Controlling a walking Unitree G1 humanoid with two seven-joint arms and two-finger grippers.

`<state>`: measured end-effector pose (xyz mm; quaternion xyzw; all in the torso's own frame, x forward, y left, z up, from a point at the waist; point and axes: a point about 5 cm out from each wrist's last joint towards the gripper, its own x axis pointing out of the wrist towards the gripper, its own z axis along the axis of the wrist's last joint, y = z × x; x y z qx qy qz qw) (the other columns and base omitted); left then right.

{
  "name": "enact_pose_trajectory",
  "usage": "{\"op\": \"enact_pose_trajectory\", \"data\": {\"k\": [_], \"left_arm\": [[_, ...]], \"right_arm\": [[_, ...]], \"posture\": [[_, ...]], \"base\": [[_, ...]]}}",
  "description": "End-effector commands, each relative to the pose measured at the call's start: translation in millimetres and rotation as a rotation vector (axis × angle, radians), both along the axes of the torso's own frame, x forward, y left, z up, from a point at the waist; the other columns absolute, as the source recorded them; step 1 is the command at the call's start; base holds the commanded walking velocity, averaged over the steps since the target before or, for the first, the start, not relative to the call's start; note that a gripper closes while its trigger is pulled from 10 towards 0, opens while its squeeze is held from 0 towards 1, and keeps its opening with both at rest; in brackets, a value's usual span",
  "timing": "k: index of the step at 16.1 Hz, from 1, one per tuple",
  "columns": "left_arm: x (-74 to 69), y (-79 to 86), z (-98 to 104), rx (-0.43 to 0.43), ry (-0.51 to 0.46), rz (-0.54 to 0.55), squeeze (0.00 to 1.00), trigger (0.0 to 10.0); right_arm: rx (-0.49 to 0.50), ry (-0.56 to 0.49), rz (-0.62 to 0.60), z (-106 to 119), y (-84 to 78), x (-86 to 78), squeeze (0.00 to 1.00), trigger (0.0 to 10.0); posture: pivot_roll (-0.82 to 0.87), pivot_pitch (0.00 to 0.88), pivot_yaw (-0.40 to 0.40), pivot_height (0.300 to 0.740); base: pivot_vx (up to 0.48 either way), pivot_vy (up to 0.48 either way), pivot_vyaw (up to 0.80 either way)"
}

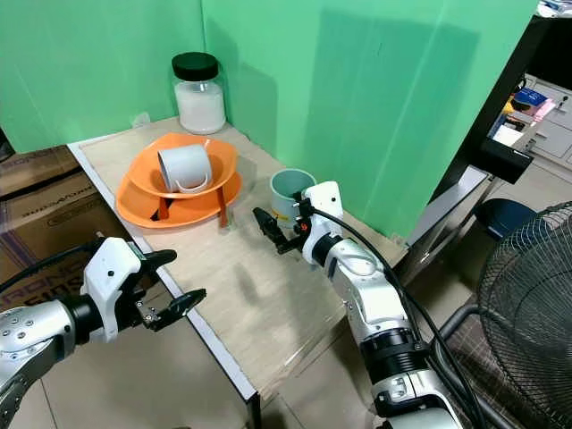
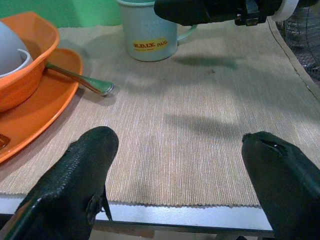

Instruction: Setting the table

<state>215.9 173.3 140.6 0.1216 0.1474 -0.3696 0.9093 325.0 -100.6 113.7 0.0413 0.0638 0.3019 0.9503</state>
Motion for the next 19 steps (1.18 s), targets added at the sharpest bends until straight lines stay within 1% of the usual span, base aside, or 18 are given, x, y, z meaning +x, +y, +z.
{"op": "enact_pose_trajectory", "data": {"k": [1,4,5,6,7,10,11,12,13,14,16,18,19], "left_arm": [[-1.0,-0.3,4.1,-0.003,-0.016,-0.013,0.77,10.0],[-1.0,-0.3,4.1,-0.003,-0.016,-0.013,0.77,10.0],[-1.9,0.4,4.5,-0.005,-0.015,-0.017,0.77,10.0],[-1.4,-2.4,11.2,-0.037,-0.029,-0.033,0.77,10.0],[-0.7,-4.0,13.9,-0.052,-0.036,-0.040,0.77,10.0],[0.4,-5.4,13.7,-0.057,-0.034,-0.041,0.77,10.0],[1.3,-5.4,13.5,-0.060,-0.033,-0.039,0.77,10.0],[4.6,-5.3,12.8,-0.063,-0.031,-0.033,0.77,10.0],[6.5,-5.2,12.3,-0.061,-0.030,-0.026,0.77,10.0],[11.3,-5.2,10.8,-0.062,-0.025,-0.009,0.76,10.0],[16.6,-5.1,8.0,-0.058,-0.014,0.015,0.76,10.0],[28.5,-7.2,5.6,-0.058,-0.019,0.044,0.75,10.0],[29.0,-8.0,5.5,-0.060,-0.018,0.042,0.69,10.0]], "right_arm": [[-0.001,-0.001,-0.017,-0.6,-4.4,0.8,1.00,10.0],[-0.001,-0.001,-0.017,-0.6,-4.4,0.8,1.00,10.0],[0.001,-0.018,-0.025,-1.8,-4.3,7.8,1.00,10.0],[0.084,-0.101,-0.139,13.9,-31.8,24.6,1.00,10.0],[0.126,-0.140,-0.190,22.7,-44.8,29.0,1.00,10.0],[0.115,-0.149,-0.216,23.9,-49.0,31.6,1.00,10.0],[0.094,-0.141,-0.222,21.6,-50.1,32.8,1.00,10.0],[0.041,-0.102,-0.233,13.2,-52.1,35.8,1.00,10.0],[0.020,-0.081,-0.223,8.9,-51.9,36.2,1.00,10.0],[-0.021,-0.026,-0.201,-2.3,-50.0,35.1,1.00,10.0],[-0.054,0.006,-0.199,-10.3,-48.3,33.8,1.00,10.0],[-0.092,0.047,-0.194,-22.5,-43.9,30.8,1.00,10.0],[-0.097,0.051,-0.190,-23.9,-43.1,30.5,1.00,10.0]], "posture": [[0.12,0.000,-0.040,0.740],[0.12,0.000,-0.040,0.740],[0.12,0.000,-0.042,0.740],[0.12,0.000,-0.031,0.740],[0.12,0.000,-0.029,0.740],[0.12,0.000,-0.028,0.740],[0.12,0.000,-0.030,0.740],[0.12,0.000,-0.030,0.740],[0.11,0.000,-0.031,0.740],[0.11,0.000,-0.031,0.740],[0.11,0.000,-0.032,0.740],[0.12,0.000,-0.037,0.740],[0.12,0.000,-0.037,0.740]], "base": [[0.000,0.000,0.00],[0.000,0.000,0.00],[0.000,0.000,0.00],[0.000,0.000,0.00],[0.000,0.000,0.00],[0.000,0.000,0.00],[0.000,0.000,0.00],[0.000,0.000,0.00],[0.000,0.000,0.00],[0.000,0.000,0.00],[0.000,0.000,0.00],[0.000,0.000,0.00],[0.000,0.000,0.00]]}}
